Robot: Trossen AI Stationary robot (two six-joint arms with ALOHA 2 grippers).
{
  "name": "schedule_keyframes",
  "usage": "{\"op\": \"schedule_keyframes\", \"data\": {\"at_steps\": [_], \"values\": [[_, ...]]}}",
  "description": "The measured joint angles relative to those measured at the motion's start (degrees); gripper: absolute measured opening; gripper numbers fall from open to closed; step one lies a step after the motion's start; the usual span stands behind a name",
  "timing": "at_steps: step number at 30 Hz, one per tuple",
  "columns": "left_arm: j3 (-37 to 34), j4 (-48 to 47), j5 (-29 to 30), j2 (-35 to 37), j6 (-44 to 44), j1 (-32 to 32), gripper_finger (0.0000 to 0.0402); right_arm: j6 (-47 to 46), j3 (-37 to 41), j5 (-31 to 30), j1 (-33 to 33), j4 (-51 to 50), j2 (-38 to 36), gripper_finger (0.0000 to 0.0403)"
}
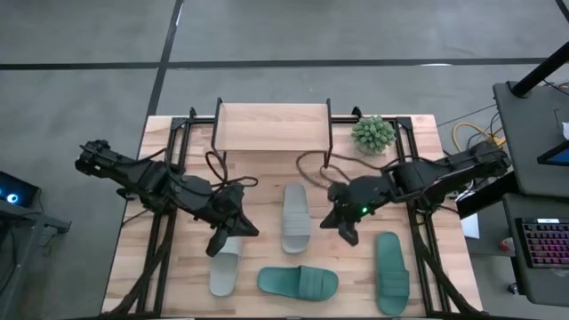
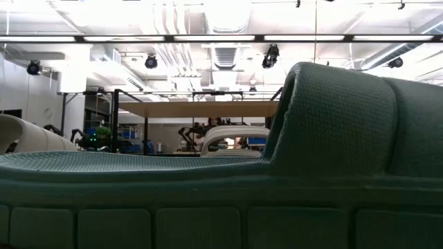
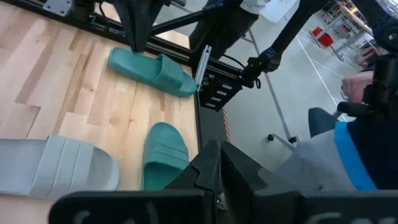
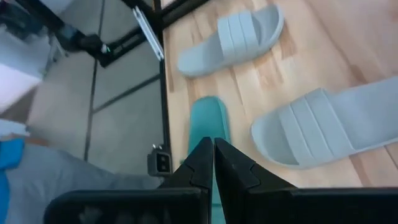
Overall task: Pick and place slides into the shelf
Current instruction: Put the right gray slipper on the shelf
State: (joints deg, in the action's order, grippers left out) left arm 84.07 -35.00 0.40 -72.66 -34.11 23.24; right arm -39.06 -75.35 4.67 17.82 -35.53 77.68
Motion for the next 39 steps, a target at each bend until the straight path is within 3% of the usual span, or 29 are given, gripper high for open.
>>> {"op": "schedule_keyframes", "data": {"at_steps": [11,19,39], "values": [[-0.03,-0.17,0.02,0.02,-0.09,1.25,0.0000,3.97,0.04,-0.29,2.04,-0.96,8.94,0.0009],[-0.07,-0.48,0.02,0.02,-0.09,1.27,0.0000,7.16,0.04,-1.98,2.90,-1.14,9.75,0.0012],[-0.09,-1.59,-1.39,0.37,-0.04,1.33,0.0000,13.50,-0.05,-10.40,5.63,-3.29,12.86,0.0144]]}}
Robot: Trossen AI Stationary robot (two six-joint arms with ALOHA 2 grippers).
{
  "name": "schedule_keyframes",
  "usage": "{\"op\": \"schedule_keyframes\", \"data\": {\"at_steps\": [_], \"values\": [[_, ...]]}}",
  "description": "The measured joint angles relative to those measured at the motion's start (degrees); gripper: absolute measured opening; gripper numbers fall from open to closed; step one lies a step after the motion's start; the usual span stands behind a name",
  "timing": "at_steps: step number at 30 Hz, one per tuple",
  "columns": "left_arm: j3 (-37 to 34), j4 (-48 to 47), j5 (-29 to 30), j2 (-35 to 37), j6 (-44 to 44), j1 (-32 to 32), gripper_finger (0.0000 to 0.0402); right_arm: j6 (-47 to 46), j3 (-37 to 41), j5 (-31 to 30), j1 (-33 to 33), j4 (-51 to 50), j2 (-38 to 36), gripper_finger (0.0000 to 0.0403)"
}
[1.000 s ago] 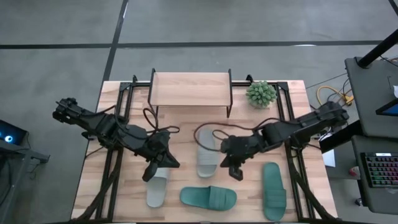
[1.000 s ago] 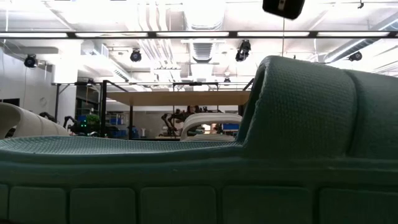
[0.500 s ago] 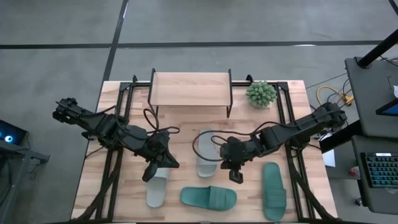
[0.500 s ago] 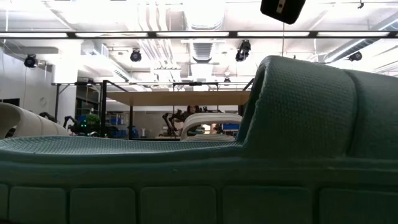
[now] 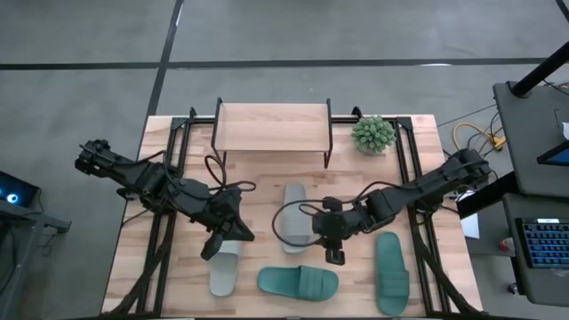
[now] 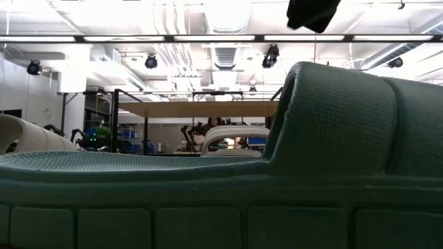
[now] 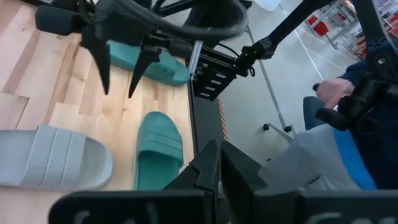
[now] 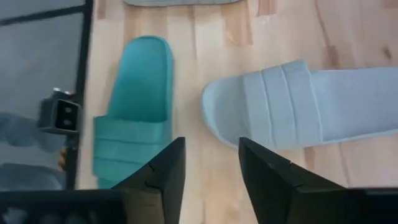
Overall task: Pick and place slides into the shelf
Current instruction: Put the right gray slipper on the shelf
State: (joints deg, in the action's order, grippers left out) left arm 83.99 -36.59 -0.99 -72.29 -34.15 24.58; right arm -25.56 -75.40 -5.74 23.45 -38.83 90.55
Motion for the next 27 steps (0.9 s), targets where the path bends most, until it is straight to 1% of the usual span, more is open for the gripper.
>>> {"op": "schedule_keyframes", "data": {"at_steps": [10,14,19,22,27], "values": [[0.00,-0.01,-0.52,0.02,0.02,0.00,0.0000,5.02,-2.79,-1.97,0.32,0.45,6.75,0.0175],[0.00,-0.03,-1.75,0.02,0.04,0.00,0.0000,5.87,-4.08,-2.08,0.29,0.89,9.20,0.0191],[0.00,-0.05,-2.56,0.11,0.62,0.00,0.0000,3.53,-4.15,-1.78,0.27,2.37,10.61,0.0221],[0.00,-0.05,-2.96,0.11,0.74,0.00,0.0000,0.36,-4.15,0.15,0.27,2.55,11.35,0.0237],[0.00,-0.08,-3.51,0.11,1.87,0.02,0.0000,0.93,-4.13,1.21,0.28,4.93,11.73,0.0248]]}}
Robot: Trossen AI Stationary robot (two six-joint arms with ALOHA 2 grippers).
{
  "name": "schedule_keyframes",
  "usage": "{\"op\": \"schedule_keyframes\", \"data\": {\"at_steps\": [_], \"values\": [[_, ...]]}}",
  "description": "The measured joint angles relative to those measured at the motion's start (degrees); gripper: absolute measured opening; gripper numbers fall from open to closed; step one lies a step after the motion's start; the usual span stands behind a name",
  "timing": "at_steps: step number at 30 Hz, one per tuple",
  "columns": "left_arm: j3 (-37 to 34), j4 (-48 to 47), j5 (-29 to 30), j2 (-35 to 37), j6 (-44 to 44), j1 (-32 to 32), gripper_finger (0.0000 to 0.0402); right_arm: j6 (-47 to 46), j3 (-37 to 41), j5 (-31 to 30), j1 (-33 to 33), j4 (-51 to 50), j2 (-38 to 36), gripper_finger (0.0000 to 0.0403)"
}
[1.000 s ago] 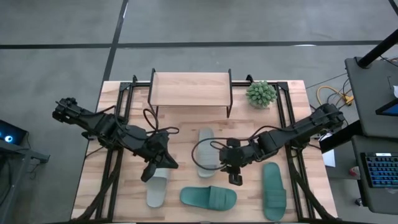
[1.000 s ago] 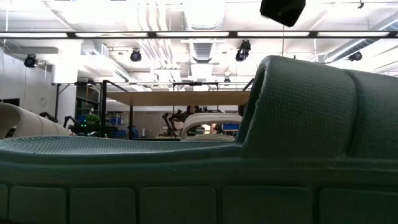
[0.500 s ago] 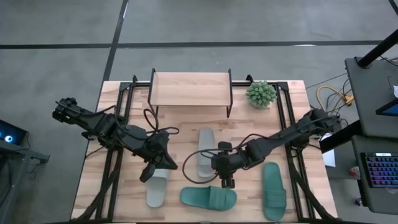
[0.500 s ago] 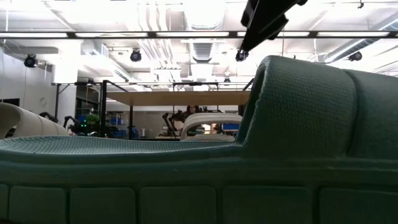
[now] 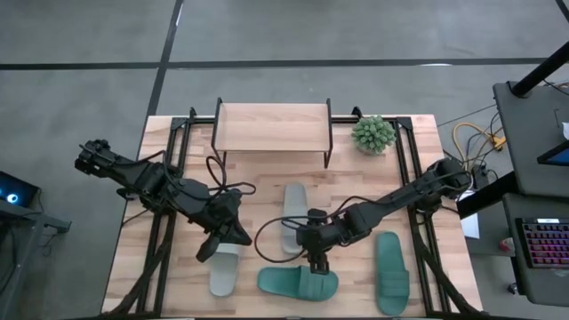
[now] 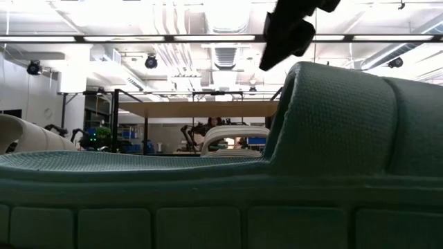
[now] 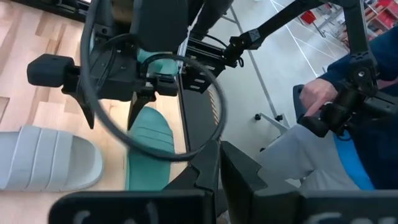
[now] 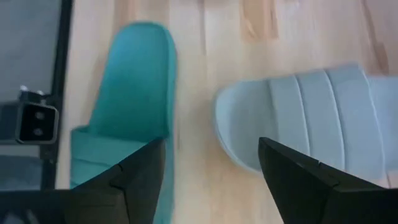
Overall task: Pick and place slides into the shelf
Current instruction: Put the right gray slipper on the shelf
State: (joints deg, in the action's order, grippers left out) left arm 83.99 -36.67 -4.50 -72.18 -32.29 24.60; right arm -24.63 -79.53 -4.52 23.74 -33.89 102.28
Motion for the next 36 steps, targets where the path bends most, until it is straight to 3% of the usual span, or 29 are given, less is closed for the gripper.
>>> {"op": "schedule_keyframes", "data": {"at_steps": [11,18,29,36], "values": [[0.00,-0.52,-2.32,0.00,1.48,0.01,0.0000,0.56,0.02,-1.14,-0.14,6.05,0.02,0.0242],[0.00,-3.04,-2.44,0.01,1.70,0.02,0.0000,2.60,0.02,-11.73,-0.01,4.20,1.14,0.0236],[-0.02,-3.38,-2.40,0.66,3.38,0.02,0.0000,3.54,0.07,-12.37,-0.12,2.69,5.55,0.0245],[-0.02,-3.31,-2.20,1.18,4.60,-0.10,0.0000,4.16,0.07,-19.19,-0.12,-0.73,5.63,0.0255]]}}
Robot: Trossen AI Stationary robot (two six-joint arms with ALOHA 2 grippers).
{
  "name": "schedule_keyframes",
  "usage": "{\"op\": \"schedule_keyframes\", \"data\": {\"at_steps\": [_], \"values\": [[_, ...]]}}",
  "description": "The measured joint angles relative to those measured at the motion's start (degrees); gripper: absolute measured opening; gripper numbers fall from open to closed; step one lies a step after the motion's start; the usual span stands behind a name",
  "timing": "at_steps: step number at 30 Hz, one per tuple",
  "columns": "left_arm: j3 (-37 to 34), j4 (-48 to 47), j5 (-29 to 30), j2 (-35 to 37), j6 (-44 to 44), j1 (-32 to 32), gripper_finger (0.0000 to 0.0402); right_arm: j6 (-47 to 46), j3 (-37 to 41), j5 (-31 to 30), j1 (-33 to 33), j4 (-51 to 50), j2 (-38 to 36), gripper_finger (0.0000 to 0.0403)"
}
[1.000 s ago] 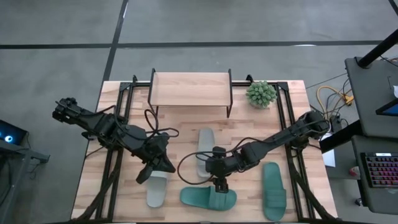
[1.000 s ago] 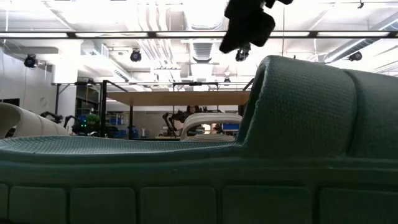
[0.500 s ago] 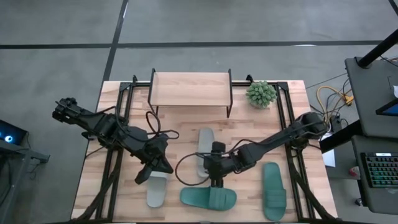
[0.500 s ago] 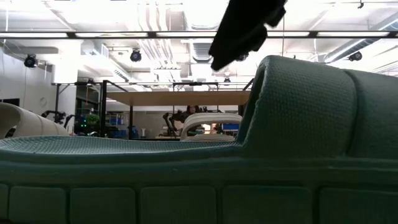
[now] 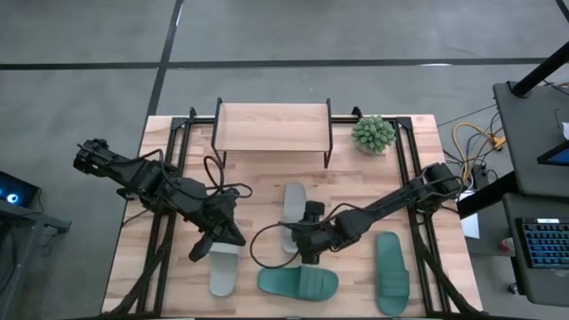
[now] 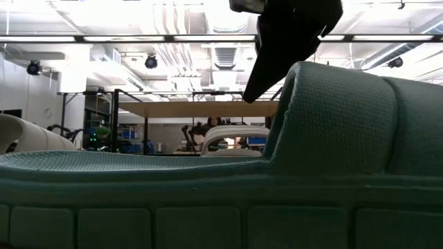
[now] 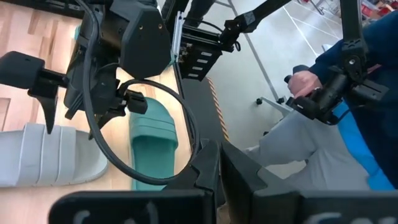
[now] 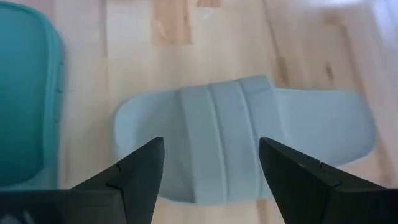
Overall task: Pick and place slides into the shelf
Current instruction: Put the right gray slipper on the shelf
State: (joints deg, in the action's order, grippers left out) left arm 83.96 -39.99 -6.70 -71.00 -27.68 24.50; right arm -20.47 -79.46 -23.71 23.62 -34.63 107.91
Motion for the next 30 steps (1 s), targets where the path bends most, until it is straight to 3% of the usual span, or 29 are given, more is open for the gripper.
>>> {"op": "schedule_keyframes", "data": {"at_steps": [30], "values": [[0.00,0.07,1.18,-0.02,-0.37,-0.03,0.0000,0.99,0.57,-1.84,2.22,0.38,0.23,0.0258]]}}
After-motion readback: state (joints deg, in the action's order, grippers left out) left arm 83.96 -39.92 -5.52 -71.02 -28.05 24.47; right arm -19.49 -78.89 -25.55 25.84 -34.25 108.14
